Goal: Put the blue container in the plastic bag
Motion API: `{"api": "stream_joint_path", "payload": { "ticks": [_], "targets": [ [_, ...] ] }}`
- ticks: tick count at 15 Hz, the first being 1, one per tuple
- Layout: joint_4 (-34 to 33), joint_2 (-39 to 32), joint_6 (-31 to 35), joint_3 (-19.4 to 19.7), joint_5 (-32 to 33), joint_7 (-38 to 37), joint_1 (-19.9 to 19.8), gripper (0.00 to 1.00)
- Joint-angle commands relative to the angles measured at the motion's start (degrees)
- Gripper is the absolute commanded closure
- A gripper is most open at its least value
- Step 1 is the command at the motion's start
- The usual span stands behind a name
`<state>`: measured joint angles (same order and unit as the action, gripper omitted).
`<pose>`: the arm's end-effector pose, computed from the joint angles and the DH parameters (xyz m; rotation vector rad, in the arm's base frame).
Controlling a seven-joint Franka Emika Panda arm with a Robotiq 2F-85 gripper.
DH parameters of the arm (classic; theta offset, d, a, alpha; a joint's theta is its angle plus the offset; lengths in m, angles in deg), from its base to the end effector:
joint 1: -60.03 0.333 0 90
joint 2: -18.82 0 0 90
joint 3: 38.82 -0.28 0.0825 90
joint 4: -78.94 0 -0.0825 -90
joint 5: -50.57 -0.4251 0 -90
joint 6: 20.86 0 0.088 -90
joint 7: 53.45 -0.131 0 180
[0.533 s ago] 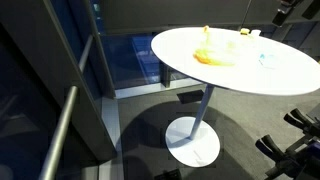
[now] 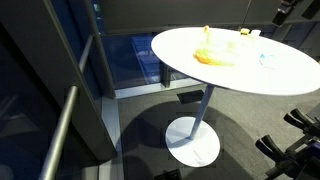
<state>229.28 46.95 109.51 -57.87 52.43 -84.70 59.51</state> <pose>0.4322 0.1262 0.3347 2.9922 -0.3457 0.2728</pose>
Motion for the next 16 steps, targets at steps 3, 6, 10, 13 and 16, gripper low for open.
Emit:
{"api": "stream_joint_path", "payload": {
  "ticks": [3, 6, 10, 13, 16],
  "targets": [
    [-2.97, -1.61, -1.39, 4.49, -0.49, 1.5, 0.25, 0.0],
    [-4.54, -2.85, -1.65, 7.63, -1.5, 3.09, -0.18, 0.0],
    [-6.86, -6.22, -0.7, 11.16, -1.37, 4.25, -1.53, 0.0],
    [-9.06, -9.49, 0.15, 13.31, -1.26, 4.83, -2.62, 0.0],
    [-11.7, -12.96, 0.48, 15.26, -1.42, 5.64, -3.38, 0.0]
  ]
}}
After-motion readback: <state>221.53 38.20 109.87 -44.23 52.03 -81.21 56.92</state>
